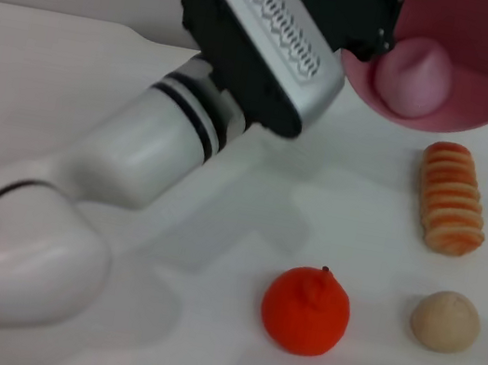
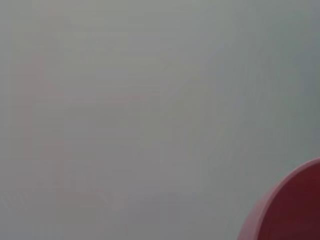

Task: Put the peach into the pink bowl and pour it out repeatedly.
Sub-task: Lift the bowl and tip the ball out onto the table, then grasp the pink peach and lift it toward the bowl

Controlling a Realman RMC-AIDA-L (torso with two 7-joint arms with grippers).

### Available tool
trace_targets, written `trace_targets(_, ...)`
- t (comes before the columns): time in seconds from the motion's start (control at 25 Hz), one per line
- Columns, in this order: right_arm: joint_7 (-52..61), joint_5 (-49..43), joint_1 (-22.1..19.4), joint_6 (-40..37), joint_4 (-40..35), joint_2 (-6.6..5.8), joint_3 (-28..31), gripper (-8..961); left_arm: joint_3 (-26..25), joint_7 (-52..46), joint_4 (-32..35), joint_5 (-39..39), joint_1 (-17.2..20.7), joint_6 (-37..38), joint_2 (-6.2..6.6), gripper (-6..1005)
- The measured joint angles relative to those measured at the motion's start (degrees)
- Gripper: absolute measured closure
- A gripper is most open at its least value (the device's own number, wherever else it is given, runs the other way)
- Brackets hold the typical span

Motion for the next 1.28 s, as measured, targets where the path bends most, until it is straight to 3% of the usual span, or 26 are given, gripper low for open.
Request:
trace_targets(0.04, 0.01, 0.0, 0.0, -0.27, 0.05, 0.02, -0.04, 522, 0.0, 0.0, 0.0, 0.0, 0.0, 0.0, 0.0, 873)
trace_targets(0.08, 0.02, -0.04, 0.02, -0.63, 0.11, 0.06, -0.52, 522, 4.44, 2.76, -1.09, 0.06, 1.02, -9.45, 0.02, 873)
trace_targets(0.2, 0.02, -0.08, 0.0, -0.82, 0.08, 0.06, -1.18, 522, 7.48, 6.89, -1.73, 0.02, 1.55, -14.1, -0.26, 872)
trace_targets(0.48, 0.06, -0.09, 0.11, -1.51, 0.07, 0.0, -2.33, 523, 7.86, 7.08, -2.62, 0.02, 1.34, -17.26, -0.35, 871)
trace_targets(1.08, 0.06, -0.09, 0.38, -1.51, -0.14, -0.03, -4.04, 523, 7.02, 6.71, -3.1, -0.43, 0.96, -16.78, -0.22, 867)
trace_targets(1.28, 0.06, -0.22, 0.47, -1.48, -0.19, -0.1, -5.29, 524, 0.9, 1.24, -1.4, -0.53, 0.69, -7.65, -0.08, 866)
